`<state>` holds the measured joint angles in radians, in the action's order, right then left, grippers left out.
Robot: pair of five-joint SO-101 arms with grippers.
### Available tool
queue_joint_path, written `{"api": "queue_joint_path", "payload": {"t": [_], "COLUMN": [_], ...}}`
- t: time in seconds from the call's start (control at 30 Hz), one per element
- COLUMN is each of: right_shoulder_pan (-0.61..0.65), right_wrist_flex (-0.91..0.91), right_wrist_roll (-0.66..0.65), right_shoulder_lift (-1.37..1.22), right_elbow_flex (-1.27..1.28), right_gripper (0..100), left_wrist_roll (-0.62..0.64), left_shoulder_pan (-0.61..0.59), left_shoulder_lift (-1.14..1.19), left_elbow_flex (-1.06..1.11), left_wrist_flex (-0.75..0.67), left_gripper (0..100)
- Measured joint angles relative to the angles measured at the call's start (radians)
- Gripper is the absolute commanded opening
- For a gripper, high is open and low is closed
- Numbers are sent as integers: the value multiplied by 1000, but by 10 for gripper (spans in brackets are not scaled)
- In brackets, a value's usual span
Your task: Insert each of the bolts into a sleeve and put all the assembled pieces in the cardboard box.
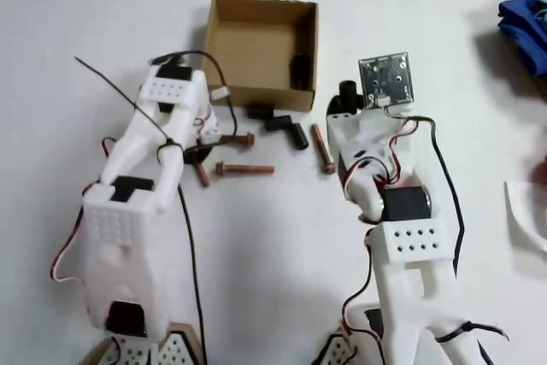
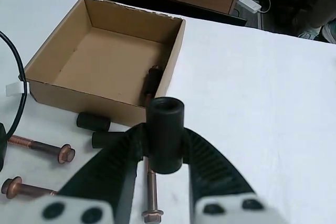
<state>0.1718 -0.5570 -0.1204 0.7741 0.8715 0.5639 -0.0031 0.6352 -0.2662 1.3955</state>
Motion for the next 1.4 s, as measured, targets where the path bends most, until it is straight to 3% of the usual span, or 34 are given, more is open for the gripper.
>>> {"api": "queue_joint_path", "payload": {"t": [0.27, 0.5, 0.77, 1.4], "right_shoulder_pan": [0, 0, 0, 0], "right_wrist_flex": [0, 0, 0, 0], "right_wrist_roll": [0, 0, 0, 0], "right_shoulder_lift": [0, 0, 0, 0], "right_elbow_flex": [0, 0, 0, 0], "right_gripper": [20, 20, 20, 20], "left_wrist_roll": [-49, -54, -55, -51], "left_shoulder_pan": [-3, -17, -51, -69], "left_shoulder_lift": [0, 0, 3, 132], "left_elbow_flex": [-2, -2, -43, -115], "left_wrist_flex": [5, 25, 28, 28], "left_gripper": [49, 193, 91, 86]}}
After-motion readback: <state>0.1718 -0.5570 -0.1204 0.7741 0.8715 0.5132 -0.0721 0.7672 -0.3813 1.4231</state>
